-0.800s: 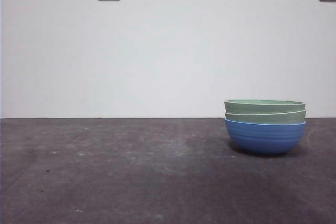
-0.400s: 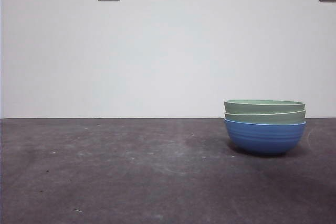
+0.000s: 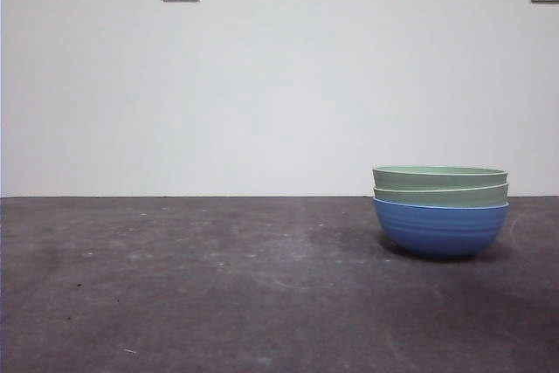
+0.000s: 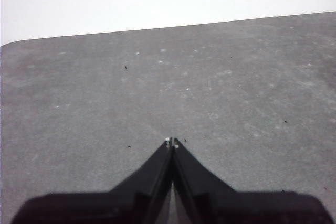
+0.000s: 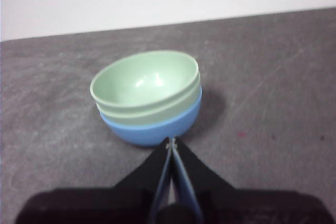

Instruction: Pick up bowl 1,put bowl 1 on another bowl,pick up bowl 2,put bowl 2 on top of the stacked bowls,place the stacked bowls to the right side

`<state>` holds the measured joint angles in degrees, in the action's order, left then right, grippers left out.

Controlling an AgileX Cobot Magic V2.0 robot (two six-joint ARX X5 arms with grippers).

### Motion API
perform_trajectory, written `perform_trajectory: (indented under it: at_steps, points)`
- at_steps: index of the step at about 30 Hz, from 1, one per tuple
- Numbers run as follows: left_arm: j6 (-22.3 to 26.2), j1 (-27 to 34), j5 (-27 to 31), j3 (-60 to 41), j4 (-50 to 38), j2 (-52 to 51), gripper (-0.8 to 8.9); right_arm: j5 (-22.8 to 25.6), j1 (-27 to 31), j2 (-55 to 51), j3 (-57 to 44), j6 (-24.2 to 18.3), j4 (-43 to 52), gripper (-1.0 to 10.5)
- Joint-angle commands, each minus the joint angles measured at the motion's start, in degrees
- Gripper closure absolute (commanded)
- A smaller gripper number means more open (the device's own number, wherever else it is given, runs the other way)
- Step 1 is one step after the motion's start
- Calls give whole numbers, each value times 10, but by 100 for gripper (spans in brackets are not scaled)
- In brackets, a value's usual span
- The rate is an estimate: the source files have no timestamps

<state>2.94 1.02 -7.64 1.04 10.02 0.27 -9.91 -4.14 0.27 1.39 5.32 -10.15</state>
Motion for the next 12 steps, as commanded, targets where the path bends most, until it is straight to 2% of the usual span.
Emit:
perform_trajectory:
  at_steps: [1,12]
  points:
    - [-3,1,1,-8,-1,-2,817,6,0,-2,-10,8,6,945]
    - [-3,1,1,-8,-1,-2,817,14,0,-2,-10,17,3,945]
